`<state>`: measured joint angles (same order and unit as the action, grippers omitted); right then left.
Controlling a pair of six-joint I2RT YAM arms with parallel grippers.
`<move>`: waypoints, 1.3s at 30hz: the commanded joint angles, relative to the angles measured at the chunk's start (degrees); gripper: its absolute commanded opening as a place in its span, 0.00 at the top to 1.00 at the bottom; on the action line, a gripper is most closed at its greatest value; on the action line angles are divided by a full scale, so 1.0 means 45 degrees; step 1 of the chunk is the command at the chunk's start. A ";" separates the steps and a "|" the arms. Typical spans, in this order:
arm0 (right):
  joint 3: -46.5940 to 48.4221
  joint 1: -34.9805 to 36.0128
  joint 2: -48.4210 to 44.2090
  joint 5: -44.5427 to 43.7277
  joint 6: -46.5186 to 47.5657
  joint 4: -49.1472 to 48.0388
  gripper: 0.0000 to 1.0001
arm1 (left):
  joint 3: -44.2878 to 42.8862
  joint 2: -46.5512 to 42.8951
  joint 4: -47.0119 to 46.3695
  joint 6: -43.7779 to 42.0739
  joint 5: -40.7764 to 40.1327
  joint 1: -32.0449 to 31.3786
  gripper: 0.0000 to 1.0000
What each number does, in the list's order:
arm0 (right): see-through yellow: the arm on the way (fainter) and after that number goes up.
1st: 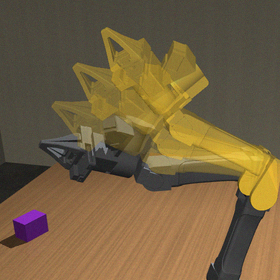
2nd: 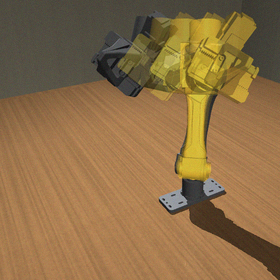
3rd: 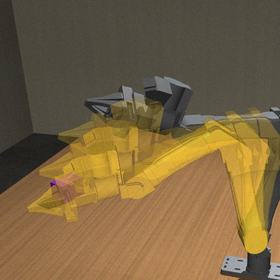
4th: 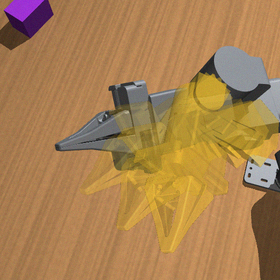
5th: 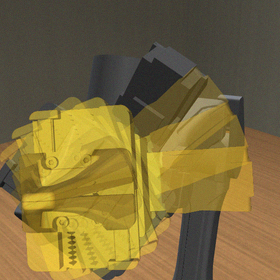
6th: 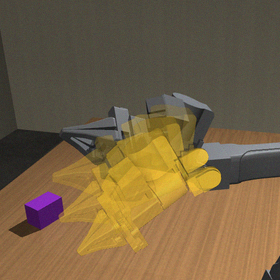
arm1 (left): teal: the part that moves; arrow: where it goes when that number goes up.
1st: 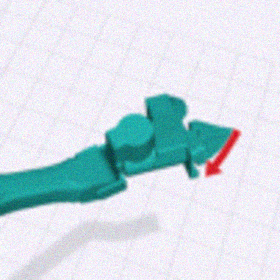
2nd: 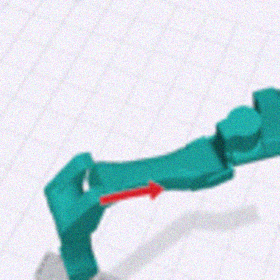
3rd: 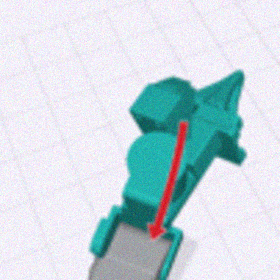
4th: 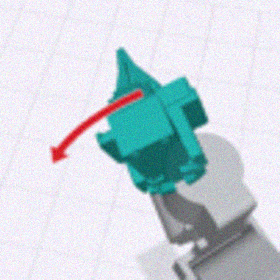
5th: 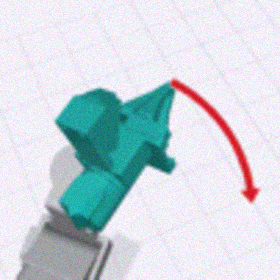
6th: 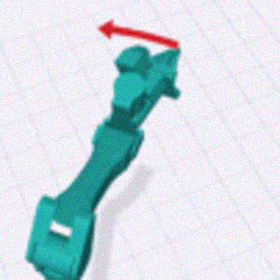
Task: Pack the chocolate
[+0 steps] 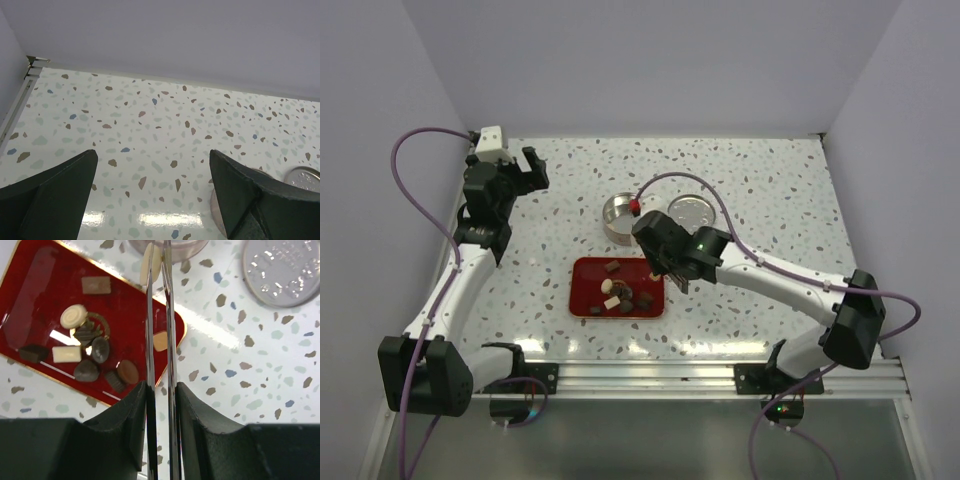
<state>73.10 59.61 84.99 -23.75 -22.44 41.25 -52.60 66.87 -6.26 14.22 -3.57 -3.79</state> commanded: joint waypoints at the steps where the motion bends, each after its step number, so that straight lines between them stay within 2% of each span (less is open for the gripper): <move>1: 0.0766 -0.0707 -0.0391 -0.0369 0.0864 -0.1080 0.69 | -0.0069 -0.0095 -0.0249 0.0141 0.0032 -0.0056 0.00; 5: 0.1059 -0.1605 -0.0021 0.0002 0.1508 -0.1920 0.69 | -0.0127 -0.0075 -0.0230 0.0141 0.0052 -0.0056 0.00; 10: 0.1411 -0.2017 0.0779 0.0472 0.2211 -0.2878 0.69 | -0.0186 -0.0095 -0.0152 0.0102 0.0052 -0.0056 0.00; 15: 0.1783 -0.2329 0.1444 0.0726 0.2544 -0.3190 0.64 | -0.0186 -0.0075 -0.0132 0.0083 0.0013 -0.0056 0.00; 21: 0.1803 -0.2408 0.1504 0.0726 0.2642 -0.3367 0.57 | -0.0225 -0.0036 -0.0112 0.0083 0.0052 -0.0056 0.00; 27: 0.1627 -0.2427 0.1017 0.1484 0.2448 -0.3309 0.59 | -0.0206 -0.0036 -0.0112 0.0102 0.0052 -0.0056 0.00; 30: 0.1218 -0.2233 0.0567 0.1918 0.2076 -0.3055 0.60 | -0.0187 -0.0017 -0.0112 0.0083 0.0052 -0.0056 0.00; 39: -0.0208 -0.0241 -0.0722 0.2288 0.0281 -0.2449 0.61 | -0.0187 0.0120 -0.0132 0.0141 0.0032 -0.0056 0.00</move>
<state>73.38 56.42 84.31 -15.22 -16.73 29.80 -52.60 66.96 -6.22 14.22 -3.57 -3.81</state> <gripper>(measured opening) 0.396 0.997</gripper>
